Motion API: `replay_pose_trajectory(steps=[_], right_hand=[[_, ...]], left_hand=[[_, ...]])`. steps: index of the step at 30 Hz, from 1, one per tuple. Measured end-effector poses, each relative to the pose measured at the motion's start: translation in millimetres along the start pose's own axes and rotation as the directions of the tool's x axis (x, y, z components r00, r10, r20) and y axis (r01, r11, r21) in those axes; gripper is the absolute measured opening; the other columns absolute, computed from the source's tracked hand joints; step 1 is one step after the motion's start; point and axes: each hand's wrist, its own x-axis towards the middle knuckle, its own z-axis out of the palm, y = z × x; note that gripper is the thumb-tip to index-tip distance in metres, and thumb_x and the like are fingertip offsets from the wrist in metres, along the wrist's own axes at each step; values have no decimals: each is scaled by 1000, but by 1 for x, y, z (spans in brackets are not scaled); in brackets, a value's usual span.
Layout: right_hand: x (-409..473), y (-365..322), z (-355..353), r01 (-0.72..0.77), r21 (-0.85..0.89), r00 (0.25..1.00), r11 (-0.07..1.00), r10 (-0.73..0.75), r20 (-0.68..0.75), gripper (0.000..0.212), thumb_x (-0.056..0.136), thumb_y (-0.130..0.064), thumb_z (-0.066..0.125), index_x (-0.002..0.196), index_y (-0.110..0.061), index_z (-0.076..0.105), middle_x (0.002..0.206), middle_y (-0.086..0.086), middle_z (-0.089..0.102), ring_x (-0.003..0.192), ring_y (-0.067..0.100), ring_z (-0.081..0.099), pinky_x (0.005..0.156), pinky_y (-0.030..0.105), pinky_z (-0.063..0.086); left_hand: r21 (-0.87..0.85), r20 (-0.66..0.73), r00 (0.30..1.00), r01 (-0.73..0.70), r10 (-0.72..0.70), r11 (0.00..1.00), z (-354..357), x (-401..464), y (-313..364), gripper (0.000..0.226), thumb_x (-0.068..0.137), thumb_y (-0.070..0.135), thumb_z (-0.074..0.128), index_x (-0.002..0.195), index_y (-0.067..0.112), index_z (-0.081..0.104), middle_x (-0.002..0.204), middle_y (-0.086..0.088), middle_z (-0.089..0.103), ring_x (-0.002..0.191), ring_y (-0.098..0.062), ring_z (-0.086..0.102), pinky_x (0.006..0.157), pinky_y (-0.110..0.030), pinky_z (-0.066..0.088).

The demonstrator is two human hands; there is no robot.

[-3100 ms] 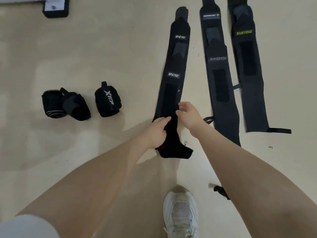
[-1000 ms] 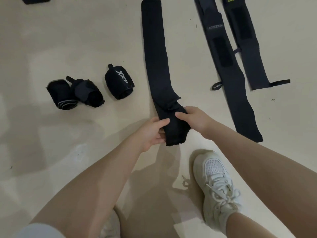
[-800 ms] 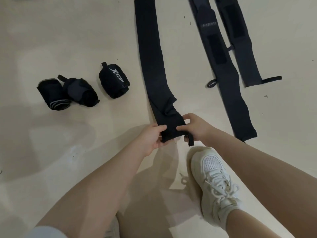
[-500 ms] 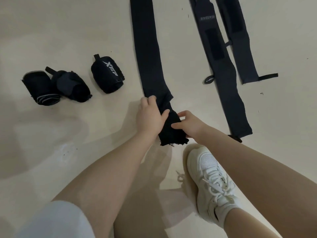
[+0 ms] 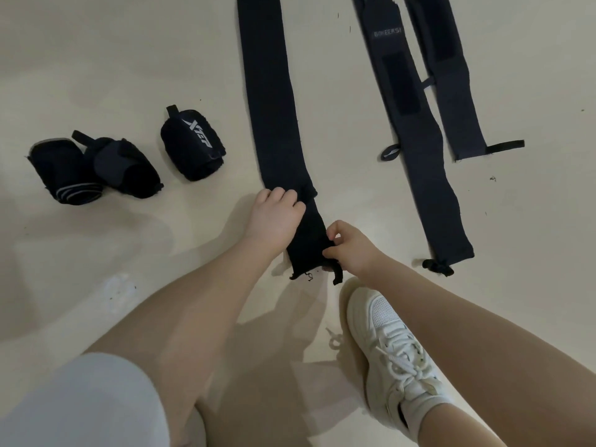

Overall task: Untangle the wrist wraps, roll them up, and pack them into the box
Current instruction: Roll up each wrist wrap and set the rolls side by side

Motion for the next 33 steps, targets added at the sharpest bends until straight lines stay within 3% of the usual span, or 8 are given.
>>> replay_pose_trajectory(steps=[4,9,12,14,18,24,29,33], right_hand=[[5,3,-2,-3,81,1000,997,5,-25,25,86,14,49,78,-10,50,75,11,58,57,22,59,60,30,56],[7,12,-9,-164,190,986,968,168,-4,19,86,12,50,94,3,64,87,16,63,81,24,62,77,28,55],[8,17,-10,-83,-88,996,993,79,-46,25,81,10,57,102,2,69,90,9,61,84,19,55,70,21,48],[9,15,-6,-52,-192,996,980,38,-78,15,82,0,64,96,3,69,83,9,61,80,18,53,75,30,46],[17,13,2,-121,-216,984,969,89,-155,29,87,-25,63,64,-10,54,60,6,63,54,14,54,61,25,44],[23,12,17,-179,-359,970,916,102,-222,25,86,-28,60,69,-12,50,63,2,62,52,14,60,55,25,44],[23,12,20,-25,-757,960,653,-195,-201,21,90,-29,57,92,-14,42,84,3,51,73,25,51,60,30,32],[27,24,22,253,-956,774,148,-624,108,32,50,-10,84,66,-11,56,66,4,55,52,22,52,52,25,32]], left_hand=[[-38,140,989,-34,39,999,10,-4,-1,56,94,13,45,146,10,25,139,-7,35,128,-24,35,103,-33,32],[-199,198,980,11,30,980,5,-15,0,61,96,45,40,147,14,27,153,-7,23,142,-24,19,115,-35,18],[-297,265,964,80,2,952,3,-20,-1,75,89,65,39,148,20,29,158,-1,16,146,-19,8,118,-37,9],[-310,296,955,104,-8,945,-1,-18,-2,86,80,72,45,147,21,29,158,1,16,146,-18,8,117,-37,8],[-259,263,964,93,-22,961,-1,-17,4,77,82,59,59,143,18,35,154,-2,21,143,-21,17,115,-36,19],[-242,121,992,57,-28,969,7,-16,7,44,91,26,59,130,11,46,139,-2,38,127,-21,36,101,-30,35],[-208,127,992,15,12,978,15,-27,12,29,91,19,55,118,9,50,129,-4,39,117,-20,39,86,-30,42],[-259,136,990,57,-22,964,19,-29,14,19,91,13,49,109,8,51,134,-4,37,119,-22,37,73,-29,34]])
